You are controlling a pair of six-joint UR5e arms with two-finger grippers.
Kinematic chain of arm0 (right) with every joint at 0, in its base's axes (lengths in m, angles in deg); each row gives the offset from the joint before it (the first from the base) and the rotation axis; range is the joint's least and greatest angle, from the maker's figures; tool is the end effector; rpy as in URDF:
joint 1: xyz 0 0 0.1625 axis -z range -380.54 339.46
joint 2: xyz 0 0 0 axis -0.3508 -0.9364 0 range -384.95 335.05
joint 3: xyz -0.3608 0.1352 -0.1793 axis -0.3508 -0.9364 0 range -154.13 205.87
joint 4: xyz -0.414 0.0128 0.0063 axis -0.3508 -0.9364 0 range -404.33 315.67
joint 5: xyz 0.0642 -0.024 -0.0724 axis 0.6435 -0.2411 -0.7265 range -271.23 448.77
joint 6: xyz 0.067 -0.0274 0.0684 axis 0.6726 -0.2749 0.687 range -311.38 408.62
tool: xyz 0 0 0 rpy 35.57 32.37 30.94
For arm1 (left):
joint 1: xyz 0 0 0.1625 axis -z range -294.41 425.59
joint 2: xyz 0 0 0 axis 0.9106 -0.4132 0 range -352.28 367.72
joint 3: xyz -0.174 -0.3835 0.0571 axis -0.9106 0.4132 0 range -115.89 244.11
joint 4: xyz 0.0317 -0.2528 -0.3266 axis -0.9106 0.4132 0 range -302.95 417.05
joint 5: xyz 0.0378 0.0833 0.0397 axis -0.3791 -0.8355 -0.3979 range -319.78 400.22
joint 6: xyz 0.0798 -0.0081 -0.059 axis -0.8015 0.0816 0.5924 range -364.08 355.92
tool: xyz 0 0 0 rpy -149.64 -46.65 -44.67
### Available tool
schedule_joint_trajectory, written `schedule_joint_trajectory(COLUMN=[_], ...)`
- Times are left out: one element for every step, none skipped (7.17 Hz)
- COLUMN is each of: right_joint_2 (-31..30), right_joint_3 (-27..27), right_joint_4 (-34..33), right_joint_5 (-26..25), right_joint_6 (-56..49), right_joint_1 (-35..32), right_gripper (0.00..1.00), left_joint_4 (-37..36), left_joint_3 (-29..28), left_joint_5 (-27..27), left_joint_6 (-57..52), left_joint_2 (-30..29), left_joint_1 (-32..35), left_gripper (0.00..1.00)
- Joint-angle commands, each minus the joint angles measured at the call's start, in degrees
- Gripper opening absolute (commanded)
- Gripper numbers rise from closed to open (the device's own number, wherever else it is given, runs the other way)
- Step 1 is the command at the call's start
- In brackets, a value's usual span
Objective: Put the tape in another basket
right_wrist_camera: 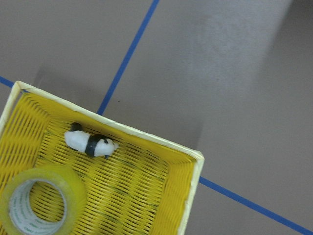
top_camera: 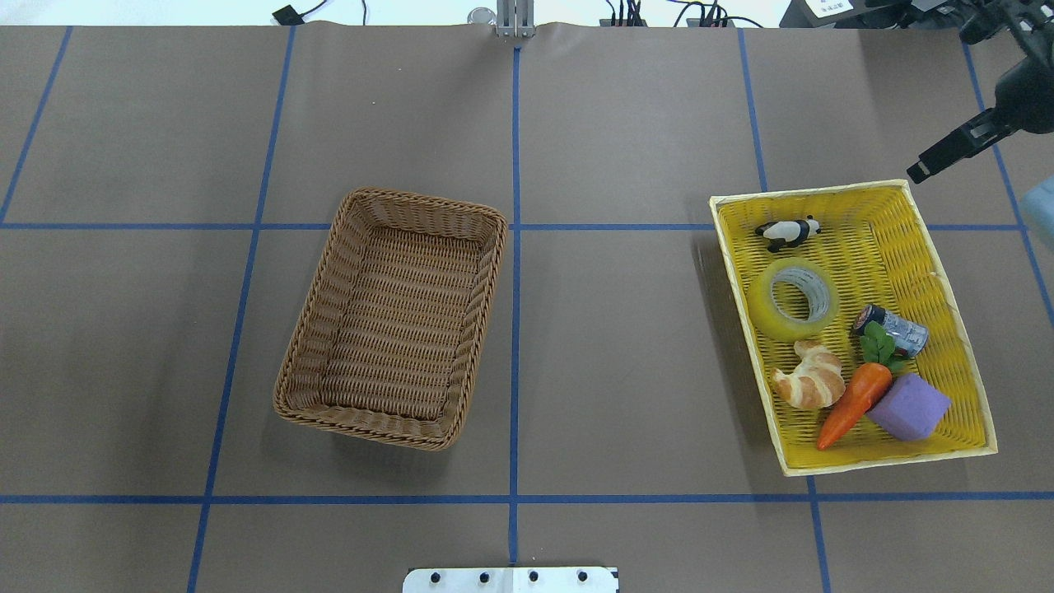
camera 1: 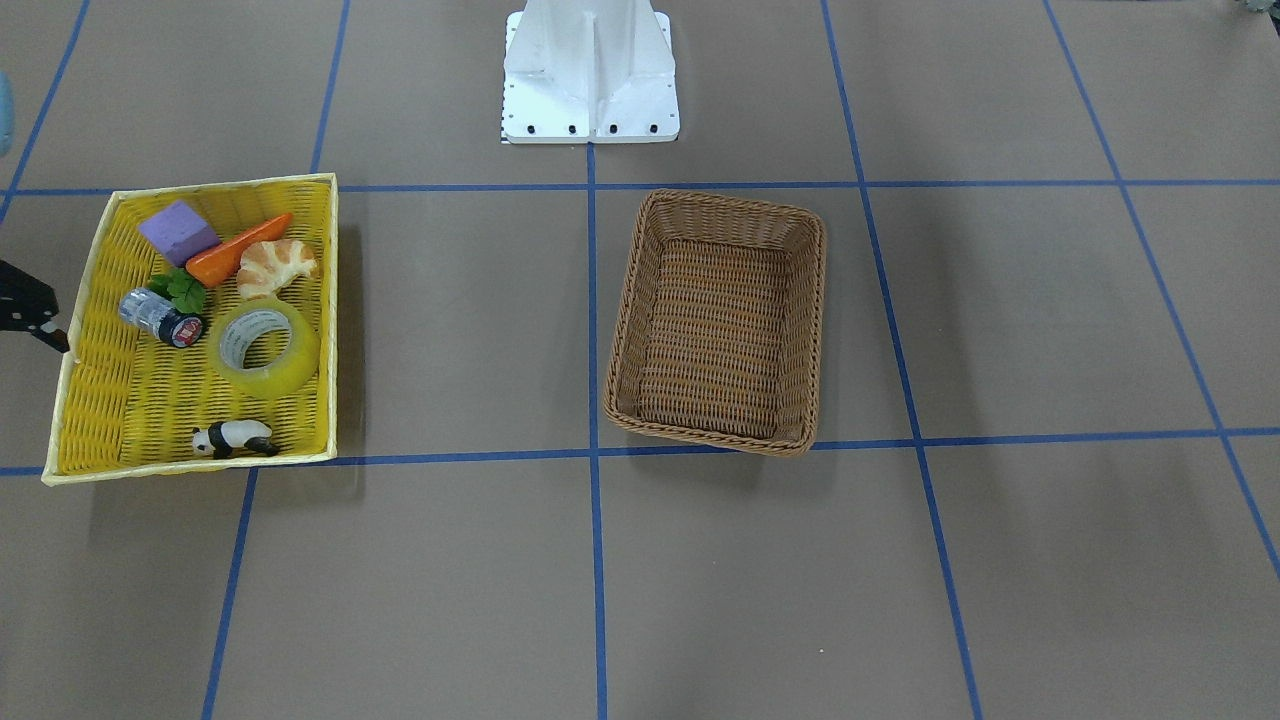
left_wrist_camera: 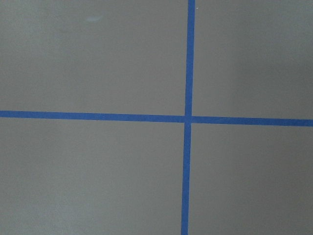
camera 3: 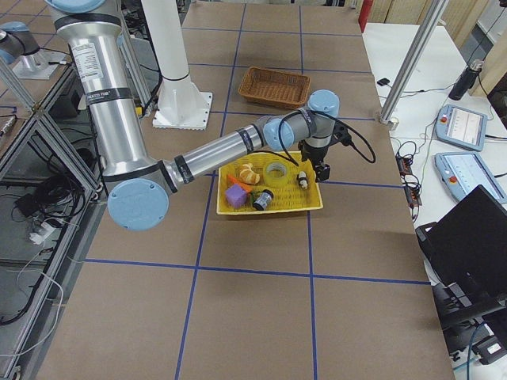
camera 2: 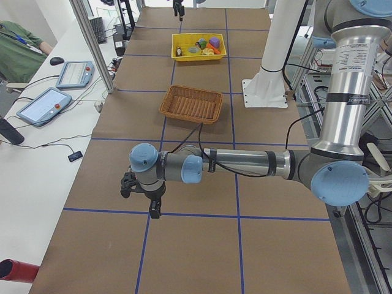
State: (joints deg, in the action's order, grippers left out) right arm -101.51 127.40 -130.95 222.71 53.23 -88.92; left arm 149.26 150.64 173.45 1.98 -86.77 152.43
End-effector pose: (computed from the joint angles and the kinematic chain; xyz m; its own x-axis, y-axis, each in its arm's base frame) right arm -0.1527 -0.5592 0.4260 0.5722 -0.5041 0.6469 0.2791 0.8614 0.4243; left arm -0.0359 -0.5318 0.6460 0.7270 -0.0271 -0.6861 0.0218 0.9996 -0.0163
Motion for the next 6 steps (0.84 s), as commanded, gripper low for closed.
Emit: schedule_joint_trajectory(right_joint_2=[0.27,0.01,-0.16,0.45,0.54,0.45], right_joint_3=[-3.68,-4.93,-5.37,-7.29,-7.92,-8.27], right_joint_4=[9.59,11.89,12.0,12.0,12.0,11.83], right_joint_5=[0.09,0.27,0.18,0.27,0.27,0.44], right_joint_6=[2.34,2.42,2.16,2.16,1.9,1.9], right_joint_1=[7.1,8.26,10.01,11.33,12.21,12.74], right_gripper=[1.0,1.0,1.0,1.0,1.0,1.0], left_joint_4=[0.08,0.08,0.08,0.08,0.08,0.08], left_joint_3=[-0.14,-0.31,-0.31,-0.31,-0.49,-0.4], left_joint_5=[0.01,-0.08,-0.08,-0.08,-0.08,-0.08], left_joint_6=[0.0,0.0,0.0,0.09,0.0,0.09], left_joint_2=[0.0,0.0,0.0,0.0,0.0,-0.09], left_joint_1=[0.0,0.0,0.0,0.0,0.0,0.0], left_gripper=[0.98,0.98,0.98,0.98,0.98,0.98])
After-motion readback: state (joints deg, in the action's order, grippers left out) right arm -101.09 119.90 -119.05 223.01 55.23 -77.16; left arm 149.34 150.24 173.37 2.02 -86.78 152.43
